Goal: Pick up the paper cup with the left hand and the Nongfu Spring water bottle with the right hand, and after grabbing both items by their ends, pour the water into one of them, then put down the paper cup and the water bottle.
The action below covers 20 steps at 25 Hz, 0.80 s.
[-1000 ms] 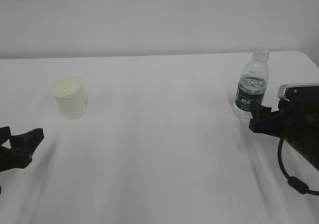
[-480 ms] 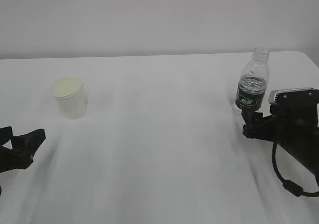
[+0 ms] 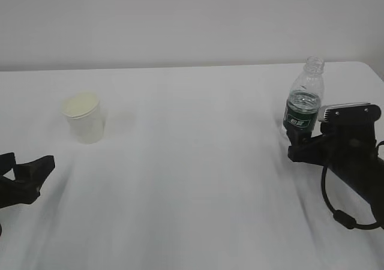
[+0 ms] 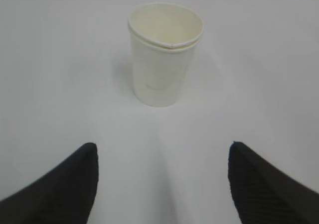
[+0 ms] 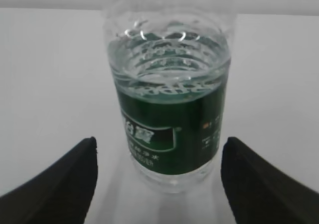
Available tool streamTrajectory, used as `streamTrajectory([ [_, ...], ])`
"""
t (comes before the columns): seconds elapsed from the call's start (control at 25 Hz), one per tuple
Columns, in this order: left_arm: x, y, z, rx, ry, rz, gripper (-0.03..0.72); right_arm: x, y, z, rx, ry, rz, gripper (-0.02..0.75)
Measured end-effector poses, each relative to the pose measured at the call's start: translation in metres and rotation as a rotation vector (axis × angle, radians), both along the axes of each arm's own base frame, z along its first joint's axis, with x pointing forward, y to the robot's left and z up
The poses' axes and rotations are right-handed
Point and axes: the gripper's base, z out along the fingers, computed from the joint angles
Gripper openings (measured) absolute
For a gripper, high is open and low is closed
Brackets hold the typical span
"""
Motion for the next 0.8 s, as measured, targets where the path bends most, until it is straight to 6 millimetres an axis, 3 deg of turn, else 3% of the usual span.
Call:
streamTrajectory([
  [0.8,0.000,0.000,0.000,0.000,0.000,-0.003,0.587,0.026,0.002,-0.016,0.001,-0.016,-0.014,0.591],
])
